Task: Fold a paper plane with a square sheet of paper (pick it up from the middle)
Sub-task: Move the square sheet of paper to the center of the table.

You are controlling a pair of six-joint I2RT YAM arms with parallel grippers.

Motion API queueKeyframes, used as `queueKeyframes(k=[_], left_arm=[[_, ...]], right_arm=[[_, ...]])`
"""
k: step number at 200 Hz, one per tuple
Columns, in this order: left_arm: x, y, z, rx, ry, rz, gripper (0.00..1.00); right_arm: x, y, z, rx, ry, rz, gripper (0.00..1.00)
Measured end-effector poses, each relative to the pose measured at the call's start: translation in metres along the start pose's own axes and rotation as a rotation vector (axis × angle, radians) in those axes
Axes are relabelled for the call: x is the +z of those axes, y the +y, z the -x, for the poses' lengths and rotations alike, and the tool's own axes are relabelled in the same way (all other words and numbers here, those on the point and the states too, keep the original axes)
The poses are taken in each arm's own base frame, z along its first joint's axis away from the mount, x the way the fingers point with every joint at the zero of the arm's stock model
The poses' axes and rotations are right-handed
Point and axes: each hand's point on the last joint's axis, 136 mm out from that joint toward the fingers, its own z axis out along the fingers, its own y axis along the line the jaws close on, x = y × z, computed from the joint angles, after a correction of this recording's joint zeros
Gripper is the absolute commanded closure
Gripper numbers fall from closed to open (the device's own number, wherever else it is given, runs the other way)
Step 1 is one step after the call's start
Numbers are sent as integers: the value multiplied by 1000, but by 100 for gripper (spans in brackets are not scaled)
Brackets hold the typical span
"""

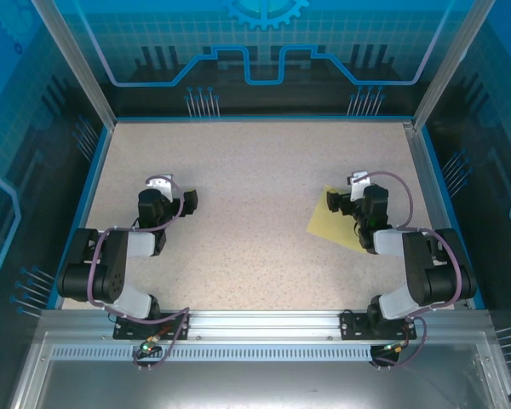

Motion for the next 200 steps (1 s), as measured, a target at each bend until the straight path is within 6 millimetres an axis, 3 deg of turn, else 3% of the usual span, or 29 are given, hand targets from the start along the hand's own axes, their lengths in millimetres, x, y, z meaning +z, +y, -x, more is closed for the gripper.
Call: queueKeyframes(k=[146, 200], left_arm=[[0, 0, -1, 0, 4, 0, 1], [-2, 0, 0, 0, 9, -1, 1]], right_arm=[[0, 0, 0, 0, 0, 0, 1], [-3, 8, -2, -21, -16, 51, 1]])
